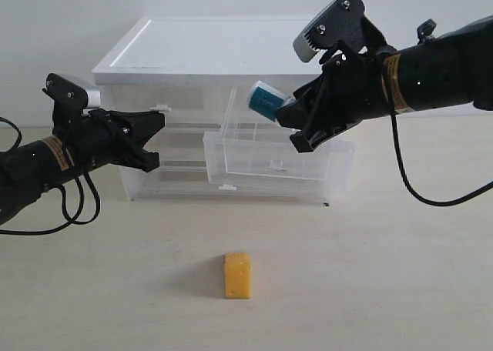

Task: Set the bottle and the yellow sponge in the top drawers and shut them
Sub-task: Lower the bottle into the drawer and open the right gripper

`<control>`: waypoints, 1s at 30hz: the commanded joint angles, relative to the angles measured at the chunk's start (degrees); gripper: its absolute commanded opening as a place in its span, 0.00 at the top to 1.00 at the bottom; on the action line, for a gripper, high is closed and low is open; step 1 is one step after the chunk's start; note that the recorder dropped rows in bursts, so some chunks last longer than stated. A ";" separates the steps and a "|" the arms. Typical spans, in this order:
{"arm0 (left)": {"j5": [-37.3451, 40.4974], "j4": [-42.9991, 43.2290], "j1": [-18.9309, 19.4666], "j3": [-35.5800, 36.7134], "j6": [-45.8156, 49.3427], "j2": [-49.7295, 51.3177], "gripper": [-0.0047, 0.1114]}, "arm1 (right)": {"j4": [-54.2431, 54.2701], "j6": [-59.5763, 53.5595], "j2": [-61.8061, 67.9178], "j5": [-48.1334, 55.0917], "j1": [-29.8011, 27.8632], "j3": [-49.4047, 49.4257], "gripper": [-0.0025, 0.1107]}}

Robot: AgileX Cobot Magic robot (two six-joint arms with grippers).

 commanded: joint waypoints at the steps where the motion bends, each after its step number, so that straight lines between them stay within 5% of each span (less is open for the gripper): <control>1: 0.20 -0.21 -0.28 -0.34 -0.38 0.12 0.93 | 0.23 -0.49 -0.32 -0.15 -0.03 0.11 0.82; 6: 0.20 -0.21 -0.28 -0.34 -0.38 0.12 0.93 | 0.23 1.47 -0.32 -0.26 -0.03 0.00 0.52; 21: 0.20 -0.21 -0.28 -0.34 -0.38 0.12 0.93 | 0.23 17.12 -10.50 -9.13 -0.03 -0.24 0.52; 26: 0.20 -0.21 -0.28 -0.34 -0.38 0.12 0.93 | 0.23 27.10 -12.97 -33.79 -0.03 0.95 0.75; 29: 0.34 -0.21 -0.28 -0.34 -0.38 0.12 0.93 | 0.23 25.04 -12.86 -36.79 -0.03 4.59 0.98; 30: 0.46 -0.21 -0.28 -0.34 -0.38 0.12 0.93 | 0.23 25.00 -12.86 -34.29 -0.03 5.87 0.98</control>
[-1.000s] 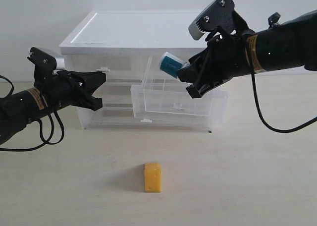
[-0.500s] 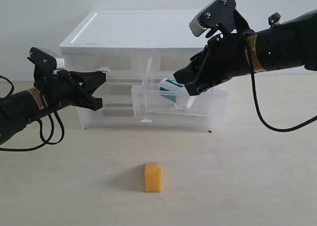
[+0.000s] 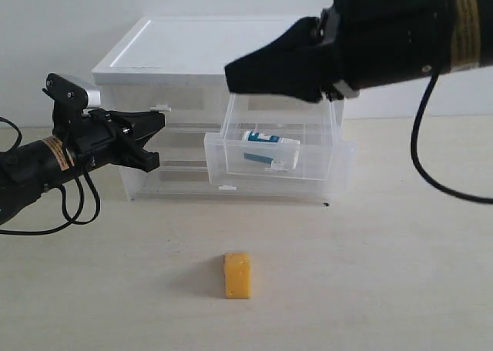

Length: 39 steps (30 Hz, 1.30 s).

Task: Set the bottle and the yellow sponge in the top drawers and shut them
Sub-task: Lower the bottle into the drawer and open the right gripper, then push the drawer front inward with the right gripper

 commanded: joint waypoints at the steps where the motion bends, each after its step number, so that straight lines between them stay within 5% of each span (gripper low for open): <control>1: 0.45 -0.06 -0.28 -0.34 -0.38 0.12 0.93 | -0.72 -0.16 -0.19 2.17 -0.03 5.83 0.98; 8: 0.62 -0.20 -0.28 -0.34 -0.38 0.12 0.93 | -0.72 -1.34 0.66 23.25 -0.03 12.74 0.98; 18: 0.62 -0.20 -0.28 -0.34 -0.38 0.12 0.93 | 11.65 -13.13 14.51 19.15 -0.03 11.03 0.98; 28: -0.01 -0.20 -0.28 -0.34 -0.38 0.12 0.93 | 10.86 -13.16 17.65 27.76 -0.03 0.84 0.98; 34: -0.01 -0.20 -0.28 -0.34 -0.38 0.12 0.93 | 11.20 -13.39 17.02 16.51 -0.03 -2.07 0.98; 39: -0.02 0.25 -0.28 -0.34 -0.38 0.12 0.93 | 1.20 -7.84 15.72 26.99 -0.03 -1.56 0.98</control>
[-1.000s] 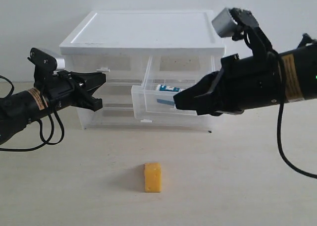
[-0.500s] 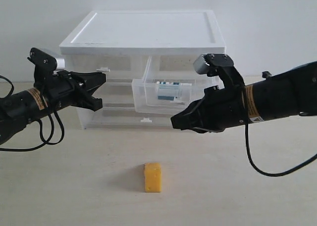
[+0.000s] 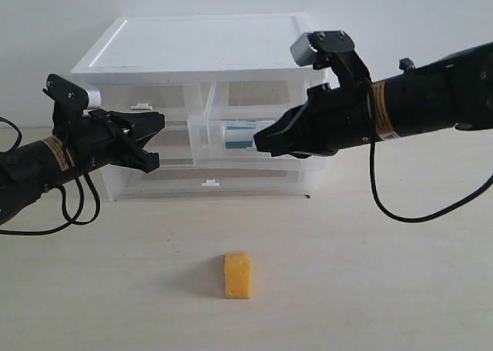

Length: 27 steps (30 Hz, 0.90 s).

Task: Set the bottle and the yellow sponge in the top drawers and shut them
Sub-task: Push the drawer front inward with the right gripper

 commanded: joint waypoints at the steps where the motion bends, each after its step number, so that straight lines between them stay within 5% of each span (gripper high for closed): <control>1: -0.38 0.36 -0.28 -0.34 -0.38 0.12 0.93 | -2.65 1.68 -0.94 8.80 0.05 -0.48 0.98; 13: -0.60 1.44 -0.28 -0.34 -0.22 0.12 0.93 | 22.95 -21.02 -0.94 12.03 0.05 -0.34 0.98; 21: -0.60 1.44 -0.28 -0.34 -0.22 0.12 0.93 | 21.09 -20.84 -0.94 14.53 0.05 -0.71 0.98; 27: -0.60 1.28 -0.28 -0.34 0.30 0.12 0.93 | 9.57 -13.54 -0.94 -4.49 0.05 0.44 0.98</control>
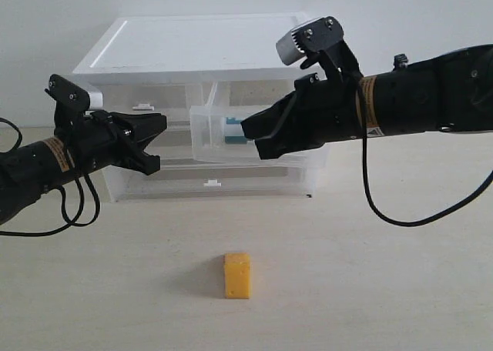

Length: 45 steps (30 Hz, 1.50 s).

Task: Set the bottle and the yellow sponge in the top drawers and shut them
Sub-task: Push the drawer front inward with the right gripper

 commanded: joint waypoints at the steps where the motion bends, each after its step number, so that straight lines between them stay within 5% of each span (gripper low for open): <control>1: -0.39 -0.05 -0.28 -0.34 0.18 0.12 0.93 | -3.92 4.88 -0.57 -8.25 -1.63 -0.52 0.98; 10: -0.39 -0.05 -0.28 -0.34 0.36 0.12 0.93 | -16.74 13.34 -1.48 -9.93 -1.63 2.09 0.98; 16: -0.39 -0.05 -0.28 -0.34 0.87 0.12 0.93 | -16.74 13.78 -6.29 8.82 -1.63 10.20 0.98; 22: -0.16 -0.05 -0.28 -0.34 0.87 0.12 0.93 | -16.74 13.11 -5.90 9.04 -1.63 12.04 0.98; 28: -0.16 -0.05 -0.28 -0.34 0.87 0.12 0.93 | -13.75 9.32 -5.90 26.45 -1.63 10.97 0.98; 39: -0.31 -0.22 -0.28 -0.34 0.87 0.12 0.93 | -7.92 7.93 -5.90 8.37 -1.53 4.77 0.98; 45: -0.31 -0.10 -0.28 -0.34 0.87 0.12 0.93 | -3.22 2.68 -5.15 19.14 0.81 4.65 0.98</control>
